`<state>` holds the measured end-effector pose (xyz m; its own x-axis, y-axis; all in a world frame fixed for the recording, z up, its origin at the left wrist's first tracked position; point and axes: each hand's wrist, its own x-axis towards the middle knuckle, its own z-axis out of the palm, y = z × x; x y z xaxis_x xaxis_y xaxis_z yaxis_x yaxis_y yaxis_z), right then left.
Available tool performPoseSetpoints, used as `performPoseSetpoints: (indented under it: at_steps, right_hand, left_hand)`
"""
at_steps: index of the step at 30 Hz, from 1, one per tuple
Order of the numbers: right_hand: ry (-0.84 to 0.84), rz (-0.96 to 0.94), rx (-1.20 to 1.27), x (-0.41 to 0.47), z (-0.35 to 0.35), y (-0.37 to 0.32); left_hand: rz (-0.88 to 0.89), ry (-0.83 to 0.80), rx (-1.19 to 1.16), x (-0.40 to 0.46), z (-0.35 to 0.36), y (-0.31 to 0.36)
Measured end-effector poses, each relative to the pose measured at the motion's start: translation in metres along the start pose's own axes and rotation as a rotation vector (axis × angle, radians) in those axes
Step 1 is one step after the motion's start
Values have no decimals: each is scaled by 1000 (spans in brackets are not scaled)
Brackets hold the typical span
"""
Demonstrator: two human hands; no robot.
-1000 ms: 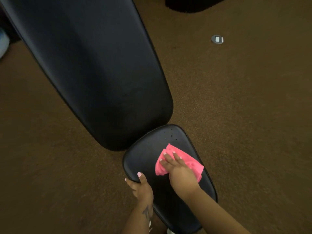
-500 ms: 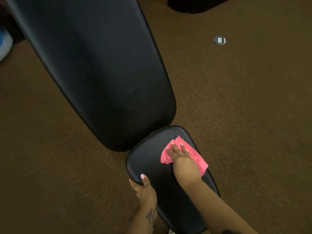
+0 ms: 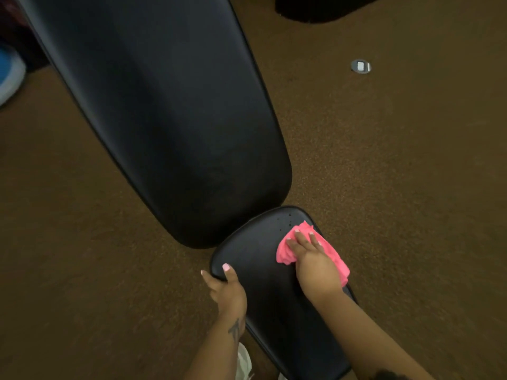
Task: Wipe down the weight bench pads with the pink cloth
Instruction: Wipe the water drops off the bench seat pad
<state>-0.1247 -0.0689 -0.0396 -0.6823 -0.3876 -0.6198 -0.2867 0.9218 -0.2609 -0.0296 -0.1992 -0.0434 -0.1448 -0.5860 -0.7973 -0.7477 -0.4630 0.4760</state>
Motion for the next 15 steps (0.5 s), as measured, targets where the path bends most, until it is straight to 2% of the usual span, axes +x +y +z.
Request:
performPoseSetpoints:
  at_steps: [3, 7, 15]
  right_hand:
    - [53, -61, 2, 8, 7, -19]
    - [-42, -113, -40, -4, 16, -25]
    - [-107, 37, -68, -3, 4, 18]
  left_hand:
    - [-12, -15, 26, 3, -1, 1]
    - [-61, -37, 26, 9, -1, 3]
    - [-83, -66, 26, 12, -2, 2]
